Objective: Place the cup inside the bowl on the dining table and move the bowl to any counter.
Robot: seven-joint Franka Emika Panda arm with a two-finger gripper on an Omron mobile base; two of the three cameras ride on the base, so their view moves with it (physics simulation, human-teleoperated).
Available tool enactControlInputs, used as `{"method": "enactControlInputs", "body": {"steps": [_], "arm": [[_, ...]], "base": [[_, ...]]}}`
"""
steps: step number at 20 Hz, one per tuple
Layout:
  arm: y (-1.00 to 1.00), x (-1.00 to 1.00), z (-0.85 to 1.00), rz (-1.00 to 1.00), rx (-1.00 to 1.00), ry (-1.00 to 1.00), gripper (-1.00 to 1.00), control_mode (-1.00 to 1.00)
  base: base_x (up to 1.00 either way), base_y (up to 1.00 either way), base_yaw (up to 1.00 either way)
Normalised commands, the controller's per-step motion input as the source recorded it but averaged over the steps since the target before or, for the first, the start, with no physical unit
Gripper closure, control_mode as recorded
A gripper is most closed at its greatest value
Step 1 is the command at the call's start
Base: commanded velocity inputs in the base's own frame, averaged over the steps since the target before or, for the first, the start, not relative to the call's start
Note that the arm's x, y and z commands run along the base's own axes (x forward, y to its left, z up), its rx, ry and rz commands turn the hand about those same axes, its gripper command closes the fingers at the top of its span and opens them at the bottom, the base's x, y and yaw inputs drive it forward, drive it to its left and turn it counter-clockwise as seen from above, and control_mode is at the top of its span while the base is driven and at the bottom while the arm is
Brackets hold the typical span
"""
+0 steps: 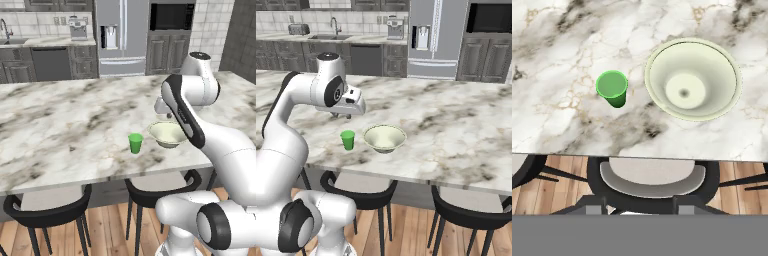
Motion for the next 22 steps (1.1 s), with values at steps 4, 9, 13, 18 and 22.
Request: {"method": "enactControlInputs", "body": {"steps": [4, 9, 13, 18, 22], "arm": [[0.00, 0.00, 0.00, 0.00, 0.00, 0.00, -1.00, -1.00], [0.03, 0.00, 0.00, 0.00, 0.00, 0.00, -1.00, -1.00], [0.27, 0.00, 0.00, 0.00, 0.00, -0.01, -1.00, -1.00], [0.28, 0.00, 0.00, 0.00, 0.00, 0.00, -1.00, -1.00], [0.27, 0.02, 0.00, 0.00, 0.00, 0.00, -1.00, -1.00]], "base": [[0.00, 0.00, 0.00], [0.00, 0.00, 0.00], [0.00, 0.00, 0.00], [0.00, 0.00, 0.00], [0.00, 0.00, 0.00]]}}
